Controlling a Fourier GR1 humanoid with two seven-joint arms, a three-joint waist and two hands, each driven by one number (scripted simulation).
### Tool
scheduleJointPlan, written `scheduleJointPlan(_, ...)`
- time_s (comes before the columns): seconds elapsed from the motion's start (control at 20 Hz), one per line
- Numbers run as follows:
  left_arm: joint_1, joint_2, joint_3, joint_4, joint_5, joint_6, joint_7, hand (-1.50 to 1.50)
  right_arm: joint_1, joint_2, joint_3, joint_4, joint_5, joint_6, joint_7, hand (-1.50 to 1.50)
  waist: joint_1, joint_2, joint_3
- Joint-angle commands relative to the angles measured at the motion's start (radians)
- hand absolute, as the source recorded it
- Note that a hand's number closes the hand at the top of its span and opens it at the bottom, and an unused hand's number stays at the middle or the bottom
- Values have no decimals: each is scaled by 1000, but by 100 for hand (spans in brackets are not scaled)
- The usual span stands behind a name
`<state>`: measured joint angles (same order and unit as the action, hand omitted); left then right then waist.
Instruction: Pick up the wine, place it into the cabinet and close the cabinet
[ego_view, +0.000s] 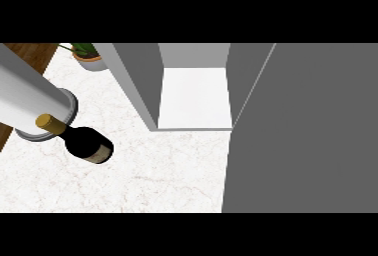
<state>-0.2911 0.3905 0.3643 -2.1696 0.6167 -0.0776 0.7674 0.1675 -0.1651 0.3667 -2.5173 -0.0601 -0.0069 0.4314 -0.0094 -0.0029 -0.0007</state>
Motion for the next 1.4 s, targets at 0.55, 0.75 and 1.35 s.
scheduleJointPlan(0.55,107,-4,66,251,-53,-217,-208,-150,-26,-21,10,-255,-8,-64,178,-150,-5,1,-1)
scheduleJointPlan(0.75,123,-19,61,312,-66,-234,-237,-150,44,-50,-1,-235,-50,-22,98,-150,-5,0,1)
scheduleJointPlan(1.35,105,-34,18,616,-216,-378,-466,-150,-63,-21,65,-258,16,-108,194,-150,-13,1,-1)
